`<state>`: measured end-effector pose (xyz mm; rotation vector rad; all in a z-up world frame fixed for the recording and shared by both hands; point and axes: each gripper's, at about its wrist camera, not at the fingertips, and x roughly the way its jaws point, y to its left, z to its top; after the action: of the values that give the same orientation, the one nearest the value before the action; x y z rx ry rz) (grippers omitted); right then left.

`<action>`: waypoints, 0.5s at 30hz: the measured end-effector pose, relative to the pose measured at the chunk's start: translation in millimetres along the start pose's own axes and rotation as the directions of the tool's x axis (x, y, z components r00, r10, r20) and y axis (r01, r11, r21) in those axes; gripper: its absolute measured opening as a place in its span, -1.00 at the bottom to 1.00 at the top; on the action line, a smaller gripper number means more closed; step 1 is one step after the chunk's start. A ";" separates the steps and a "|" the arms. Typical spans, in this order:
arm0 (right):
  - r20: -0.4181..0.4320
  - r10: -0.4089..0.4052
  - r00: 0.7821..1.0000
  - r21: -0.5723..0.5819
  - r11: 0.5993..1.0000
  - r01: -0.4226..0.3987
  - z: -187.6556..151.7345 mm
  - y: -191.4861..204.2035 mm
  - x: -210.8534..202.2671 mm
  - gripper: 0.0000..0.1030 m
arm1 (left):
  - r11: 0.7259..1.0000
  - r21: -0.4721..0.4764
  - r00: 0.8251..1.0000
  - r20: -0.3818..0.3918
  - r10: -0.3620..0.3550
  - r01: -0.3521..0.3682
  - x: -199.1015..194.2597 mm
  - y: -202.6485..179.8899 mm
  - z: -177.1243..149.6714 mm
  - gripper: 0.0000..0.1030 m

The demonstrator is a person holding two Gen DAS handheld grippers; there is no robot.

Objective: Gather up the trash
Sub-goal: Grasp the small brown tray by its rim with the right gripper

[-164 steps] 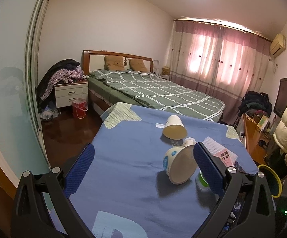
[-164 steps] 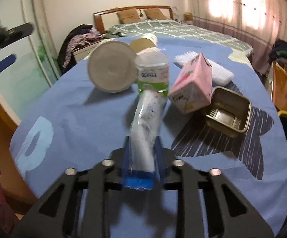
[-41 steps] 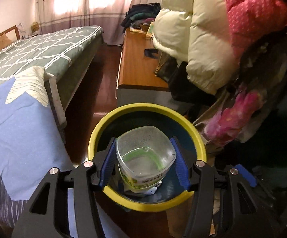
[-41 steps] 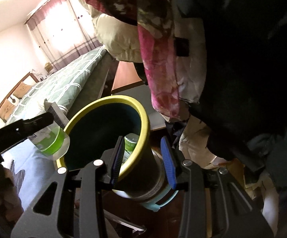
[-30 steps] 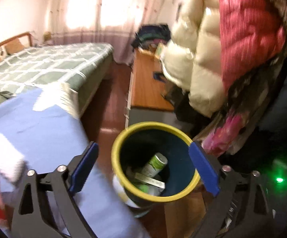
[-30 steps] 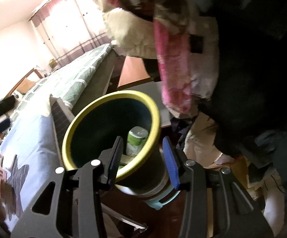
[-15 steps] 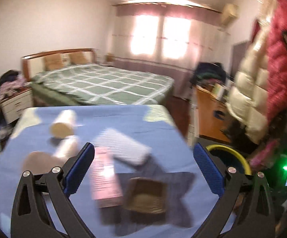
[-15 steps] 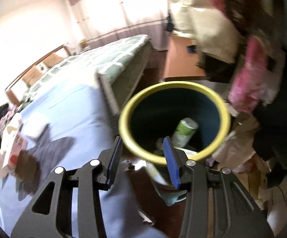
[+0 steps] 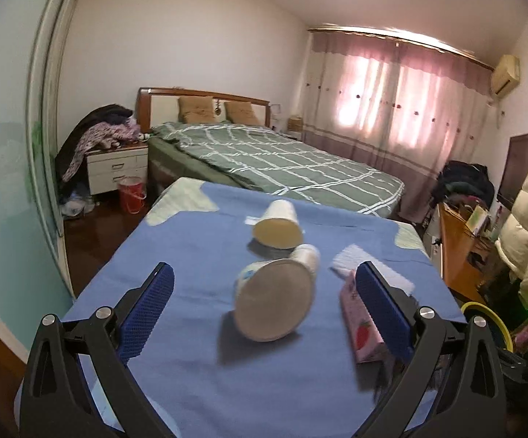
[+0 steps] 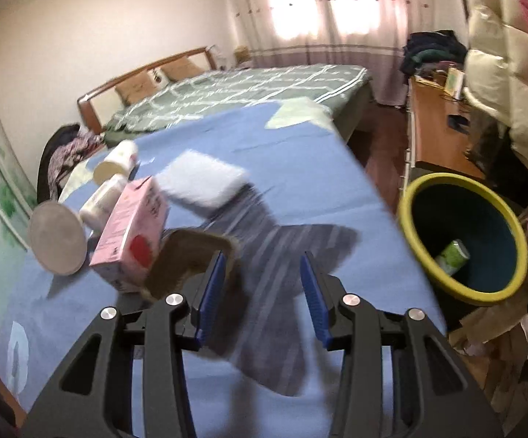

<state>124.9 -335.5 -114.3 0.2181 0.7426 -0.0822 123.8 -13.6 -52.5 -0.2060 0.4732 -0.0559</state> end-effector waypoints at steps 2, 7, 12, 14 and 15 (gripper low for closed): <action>-0.022 -0.011 1.000 -0.009 1.000 0.010 -1.7 8.6 9.2 -0.24 | 1.000 -0.008 1.000 -0.009 0.001 -0.001 1.0 3.7 -3.6 0.90; -0.078 -0.015 0.997 -0.001 1.000 0.015 -4.2 9.9 26.1 -0.41 | 1.000 -0.023 1.000 -0.023 -0.010 0.009 3.5 8.3 -9.4 0.90; -0.116 0.012 0.993 0.012 1.000 -0.011 -5.2 6.0 33.9 -0.84 | 0.999 -0.017 0.999 -0.044 -0.028 0.027 11.7 -2.0 -12.9 0.90; -0.115 0.023 0.993 0.019 1.000 -0.021 -5.4 4.5 33.3 -0.89 | 0.999 -0.010 0.998 -0.052 -0.033 0.033 13.6 -8.0 -14.3 0.90; -0.109 0.023 0.994 0.021 1.000 -0.021 -5.0 3.4 32.0 -0.90 | 0.999 -0.006 0.998 -0.054 -0.036 0.036 14.0 -9.9 -15.2 0.90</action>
<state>145.6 -330.9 -139.1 0.2508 0.8486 -0.0569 129.2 -27.5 -69.9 -0.2181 0.5239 -0.0958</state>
